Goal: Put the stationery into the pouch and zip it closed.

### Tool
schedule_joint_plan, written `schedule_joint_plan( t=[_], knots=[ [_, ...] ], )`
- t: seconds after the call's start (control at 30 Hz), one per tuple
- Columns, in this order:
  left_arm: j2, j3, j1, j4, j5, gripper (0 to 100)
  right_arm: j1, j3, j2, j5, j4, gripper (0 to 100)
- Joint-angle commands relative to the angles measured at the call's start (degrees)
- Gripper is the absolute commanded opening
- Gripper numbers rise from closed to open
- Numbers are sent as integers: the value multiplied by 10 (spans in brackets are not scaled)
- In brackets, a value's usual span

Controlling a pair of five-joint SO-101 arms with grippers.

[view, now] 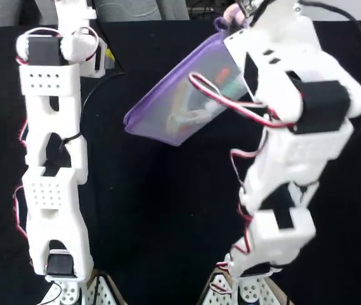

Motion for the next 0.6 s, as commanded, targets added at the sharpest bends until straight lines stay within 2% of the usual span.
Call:
schedule_joint_plan(
  t=[0.0, 0.3, 0.57],
  knots=[
    [-68, -27, 2, 4, -3, 232, -31, 100, -109, -4, 18, 11],
    [-136, -26, 2, 5, -3, 232, -100, 398, -300, -31, 1, 11],
    [-232, 21, 2, 5, -5, 232, -110, 615, -448, -59, -72, 11]
  ],
)
